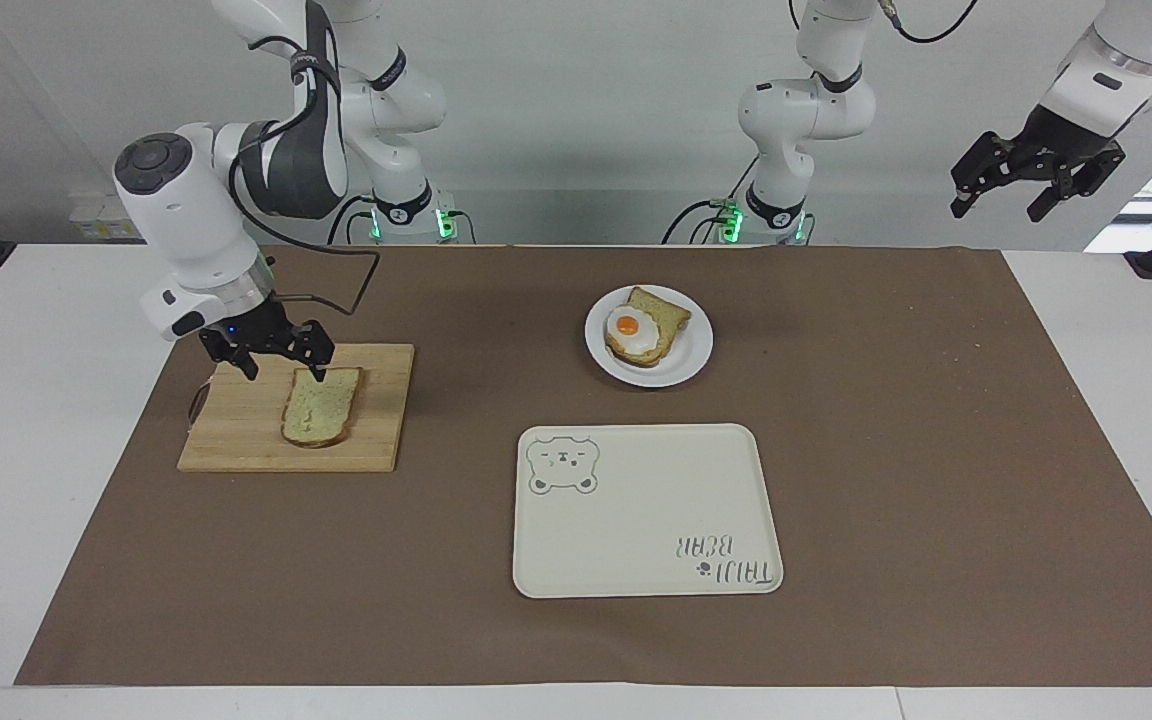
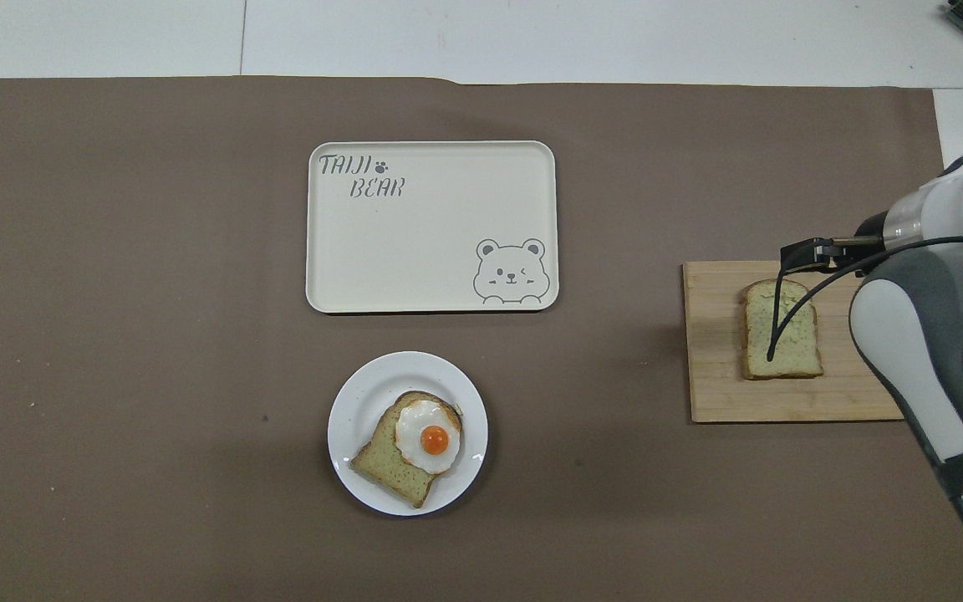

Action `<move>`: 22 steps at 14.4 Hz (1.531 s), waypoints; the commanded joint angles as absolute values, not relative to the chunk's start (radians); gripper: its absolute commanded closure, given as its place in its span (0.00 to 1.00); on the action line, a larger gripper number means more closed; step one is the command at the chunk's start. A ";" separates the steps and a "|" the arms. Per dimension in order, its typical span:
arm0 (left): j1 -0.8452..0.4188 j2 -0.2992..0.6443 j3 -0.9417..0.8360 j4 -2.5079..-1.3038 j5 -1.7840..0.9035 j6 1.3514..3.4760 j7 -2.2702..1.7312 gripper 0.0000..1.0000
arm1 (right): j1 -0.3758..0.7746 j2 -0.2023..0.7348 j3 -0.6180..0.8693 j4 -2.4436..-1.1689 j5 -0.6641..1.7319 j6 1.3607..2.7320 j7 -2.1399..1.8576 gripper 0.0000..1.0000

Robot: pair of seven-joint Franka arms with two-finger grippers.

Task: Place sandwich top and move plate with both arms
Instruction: 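Reach the right gripper down to the bread slice on the board, then grasp the bread slice edge with the right gripper and lift it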

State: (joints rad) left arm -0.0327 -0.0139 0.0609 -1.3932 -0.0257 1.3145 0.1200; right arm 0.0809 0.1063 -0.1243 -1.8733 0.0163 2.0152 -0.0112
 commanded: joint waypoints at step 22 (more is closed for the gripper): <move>-0.023 -0.031 0.055 -1.407 -0.025 1.305 0.123 0.00 | -0.098 0.215 -0.121 -2.079 0.164 2.304 -0.395 0.00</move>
State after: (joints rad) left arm -0.0327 -0.0139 0.0609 -1.3932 -0.0257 1.3145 0.1200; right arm -0.0557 0.2078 -0.1308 -2.0516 0.1229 2.2596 -0.3025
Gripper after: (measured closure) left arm 0.000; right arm 0.000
